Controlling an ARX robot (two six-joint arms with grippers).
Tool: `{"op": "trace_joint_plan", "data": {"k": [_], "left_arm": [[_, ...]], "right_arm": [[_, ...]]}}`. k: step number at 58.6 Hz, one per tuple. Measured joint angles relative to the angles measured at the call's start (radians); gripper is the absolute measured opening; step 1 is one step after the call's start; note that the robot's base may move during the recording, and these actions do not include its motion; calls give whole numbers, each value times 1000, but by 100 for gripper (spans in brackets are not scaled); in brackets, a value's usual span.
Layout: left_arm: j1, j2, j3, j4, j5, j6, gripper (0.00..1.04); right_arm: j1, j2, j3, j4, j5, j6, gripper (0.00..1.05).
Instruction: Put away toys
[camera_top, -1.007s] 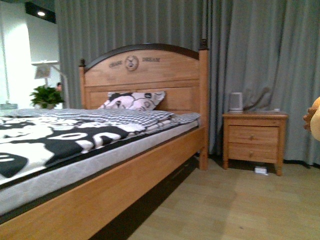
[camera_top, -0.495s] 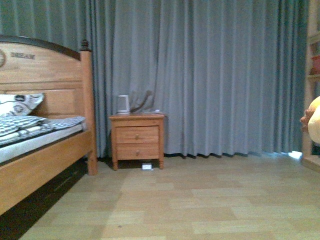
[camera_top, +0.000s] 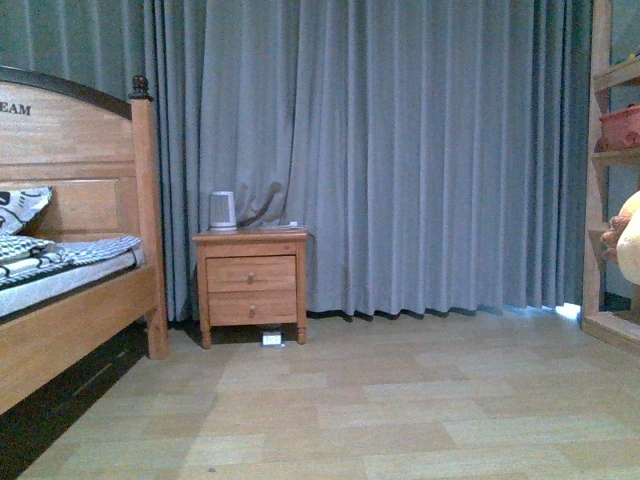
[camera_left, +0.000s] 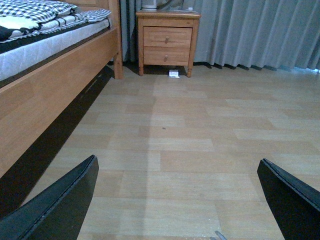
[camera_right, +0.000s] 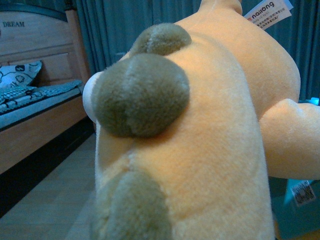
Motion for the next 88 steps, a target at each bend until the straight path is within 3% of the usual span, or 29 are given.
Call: {"op": "trace_joint_plan", "data": {"k": [88], "left_arm": [[0,0,0,0,0,0,99]], "right_arm": [[0,1,0,0,2,0,17]]}}
